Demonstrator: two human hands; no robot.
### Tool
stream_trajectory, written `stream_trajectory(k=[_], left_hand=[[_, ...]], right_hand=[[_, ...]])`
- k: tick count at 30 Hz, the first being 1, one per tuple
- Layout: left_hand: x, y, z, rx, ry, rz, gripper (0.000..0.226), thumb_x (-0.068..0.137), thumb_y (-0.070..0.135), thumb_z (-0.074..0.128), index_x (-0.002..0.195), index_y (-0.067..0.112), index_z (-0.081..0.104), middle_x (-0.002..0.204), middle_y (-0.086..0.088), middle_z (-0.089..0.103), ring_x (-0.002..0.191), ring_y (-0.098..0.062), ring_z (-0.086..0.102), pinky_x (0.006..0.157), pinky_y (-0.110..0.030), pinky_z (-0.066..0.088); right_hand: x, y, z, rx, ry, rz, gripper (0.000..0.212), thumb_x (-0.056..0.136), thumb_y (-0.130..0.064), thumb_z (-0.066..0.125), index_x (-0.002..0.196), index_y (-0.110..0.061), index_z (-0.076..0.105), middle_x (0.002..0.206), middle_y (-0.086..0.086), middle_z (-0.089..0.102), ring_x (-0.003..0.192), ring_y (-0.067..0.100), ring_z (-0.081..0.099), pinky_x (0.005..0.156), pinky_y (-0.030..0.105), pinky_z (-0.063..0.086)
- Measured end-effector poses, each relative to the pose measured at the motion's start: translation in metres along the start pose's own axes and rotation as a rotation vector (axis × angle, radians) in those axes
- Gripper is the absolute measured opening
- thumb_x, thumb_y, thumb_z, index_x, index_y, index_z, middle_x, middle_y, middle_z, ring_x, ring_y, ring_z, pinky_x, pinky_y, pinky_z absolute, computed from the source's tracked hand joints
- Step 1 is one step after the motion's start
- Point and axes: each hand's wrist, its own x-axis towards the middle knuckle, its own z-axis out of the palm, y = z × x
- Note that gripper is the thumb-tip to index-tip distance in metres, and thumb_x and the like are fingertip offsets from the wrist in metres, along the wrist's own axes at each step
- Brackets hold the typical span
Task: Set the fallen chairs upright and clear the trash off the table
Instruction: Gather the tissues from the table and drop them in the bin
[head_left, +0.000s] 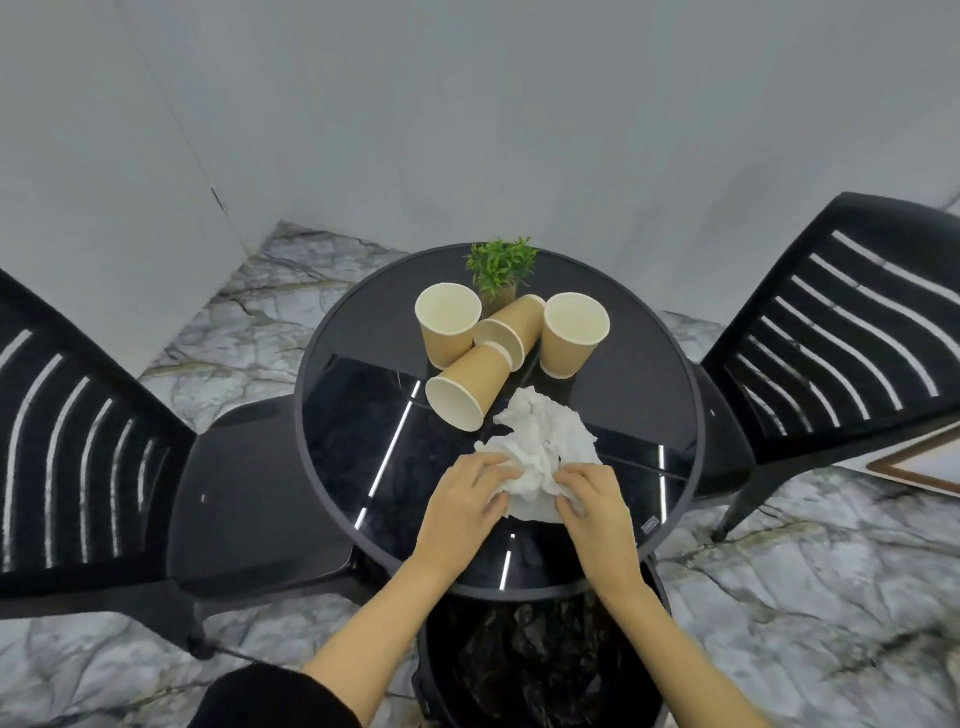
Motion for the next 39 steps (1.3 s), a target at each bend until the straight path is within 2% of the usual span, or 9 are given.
stream_trajectory(k=[7,10,14,19,24,29,33,36,39], left_hand=[[0.053,0.008,0.005,0.059,-0.073,0.065,0.029,0.082,0.016,0.064,0.111,0.014,0.061,0.116,-0.005,0.062,0.103,-0.011,0.050,0.089,-0.023,0.047],[0.074,0.000,0.011,0.125,-0.214,0.054,0.036,0.090,0.030,0.044,0.121,0.016,0.054,0.128,-0.004,0.056,0.117,-0.017,0.050,0.101,-0.035,0.046],[0.096,-0.008,0.028,0.153,-0.407,-0.068,0.046,0.090,0.026,0.054,0.134,0.018,0.041,0.145,-0.004,0.036,0.133,-0.020,0.034,0.113,-0.029,0.027],[0.105,-0.020,0.054,0.172,-0.502,-0.167,0.054,0.090,0.024,0.054,0.140,0.020,0.031,0.151,-0.003,0.025,0.136,-0.020,0.027,0.111,-0.029,0.030],[0.101,-0.027,0.065,0.218,-0.433,-0.141,0.046,0.088,0.024,0.055,0.132,0.020,0.042,0.137,-0.005,0.042,0.124,-0.022,0.039,0.106,-0.032,0.037],[0.090,-0.015,0.063,0.162,-0.408,-0.185,0.032,0.087,0.016,0.056,0.119,0.014,0.054,0.120,-0.007,0.050,0.110,-0.020,0.045,0.076,-0.025,0.046],[0.063,0.006,0.057,0.091,-0.384,-0.190,0.025,0.089,0.017,0.052,0.114,0.012,0.057,0.118,-0.009,0.053,0.108,-0.023,0.048,0.087,-0.033,0.048],[0.035,0.026,0.060,0.134,-0.364,-0.164,0.029,0.088,0.022,0.040,0.108,0.012,0.060,0.107,-0.006,0.056,0.097,-0.022,0.055,0.075,-0.029,0.054],[0.010,0.061,0.062,0.071,-0.332,-0.249,0.024,0.088,0.016,0.051,0.110,0.013,0.059,0.105,-0.003,0.055,0.094,-0.016,0.054,0.072,-0.027,0.054]], right_hand=[[0.031,-0.003,-0.026,-0.014,0.082,-0.023,0.023,0.079,0.002,0.066,0.101,-0.003,0.065,0.106,0.010,0.062,0.100,0.022,0.056,0.075,0.025,0.046],[0.052,0.007,-0.023,-0.052,0.014,-0.011,0.023,0.085,-0.009,0.063,0.108,-0.008,0.063,0.111,0.008,0.060,0.103,0.020,0.055,0.078,0.027,0.049],[0.078,0.027,-0.007,-0.069,-0.136,0.084,0.034,0.090,-0.016,0.056,0.123,-0.015,0.054,0.124,0.003,0.052,0.111,0.018,0.049,0.087,0.026,0.045],[0.095,0.051,0.014,-0.182,-0.270,0.175,0.046,0.089,-0.015,0.054,0.133,-0.018,0.042,0.136,0.004,0.044,0.116,0.021,0.044,0.086,0.032,0.047],[0.096,0.056,0.023,-0.180,-0.202,0.163,0.026,0.090,-0.015,0.053,0.115,-0.010,0.058,0.122,0.005,0.055,0.105,0.021,0.046,0.074,0.033,0.048],[0.081,0.051,0.022,-0.092,-0.163,0.186,0.018,0.089,-0.011,0.052,0.101,-0.002,0.063,0.099,0.008,0.057,0.087,0.015,0.047,0.068,0.026,0.042],[0.057,0.051,0.010,0.025,-0.119,0.199,0.014,0.088,-0.007,0.051,0.091,-0.004,0.065,0.086,-0.003,0.050,0.080,0.013,0.048,0.062,0.014,0.036],[0.031,0.054,-0.009,0.097,-0.111,0.187,0.012,0.088,-0.005,0.053,0.089,-0.008,0.064,0.082,-0.009,0.050,0.078,0.009,0.049,0.066,0.011,0.038],[-0.003,0.059,-0.030,0.141,-0.097,0.177,0.010,0.086,-0.004,0.056,0.084,-0.010,0.064,0.078,-0.019,0.048,0.077,0.004,0.051,0.070,0.006,0.039]])
